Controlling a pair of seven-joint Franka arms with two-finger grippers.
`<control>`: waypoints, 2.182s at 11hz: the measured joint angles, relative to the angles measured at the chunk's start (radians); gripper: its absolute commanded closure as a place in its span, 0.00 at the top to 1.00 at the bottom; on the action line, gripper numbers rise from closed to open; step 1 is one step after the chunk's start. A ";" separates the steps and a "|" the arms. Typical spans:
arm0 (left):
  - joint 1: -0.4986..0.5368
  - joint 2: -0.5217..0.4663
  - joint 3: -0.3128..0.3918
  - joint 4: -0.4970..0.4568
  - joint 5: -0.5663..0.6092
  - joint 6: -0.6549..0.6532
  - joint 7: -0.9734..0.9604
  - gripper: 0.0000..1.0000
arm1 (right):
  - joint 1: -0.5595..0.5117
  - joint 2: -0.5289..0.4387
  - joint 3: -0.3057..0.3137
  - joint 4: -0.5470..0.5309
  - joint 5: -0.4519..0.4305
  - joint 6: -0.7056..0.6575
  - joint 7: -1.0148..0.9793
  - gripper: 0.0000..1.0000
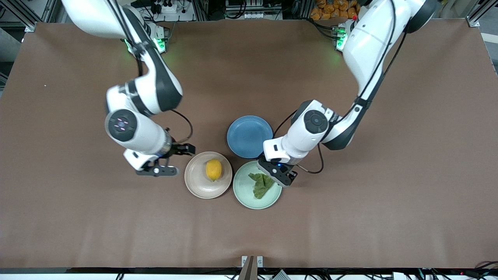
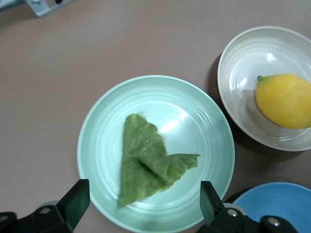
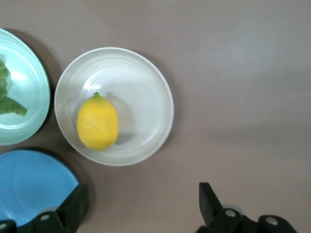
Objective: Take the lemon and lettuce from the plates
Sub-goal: 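Lower the right gripper onto the lemon while the left gripper lowers onto lettuce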
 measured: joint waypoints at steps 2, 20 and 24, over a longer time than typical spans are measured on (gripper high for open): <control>-0.028 0.050 0.028 0.005 0.003 0.047 0.032 1.00 | 0.032 0.066 0.000 0.000 0.012 0.111 0.020 1.00; -0.140 0.142 0.151 0.018 0.010 0.177 0.057 0.00 | 0.127 0.296 -0.011 0.001 0.025 0.455 0.128 1.00; -0.137 0.122 0.152 0.045 0.010 0.162 0.057 0.00 | 0.130 0.314 -0.009 0.001 0.025 0.479 0.128 0.95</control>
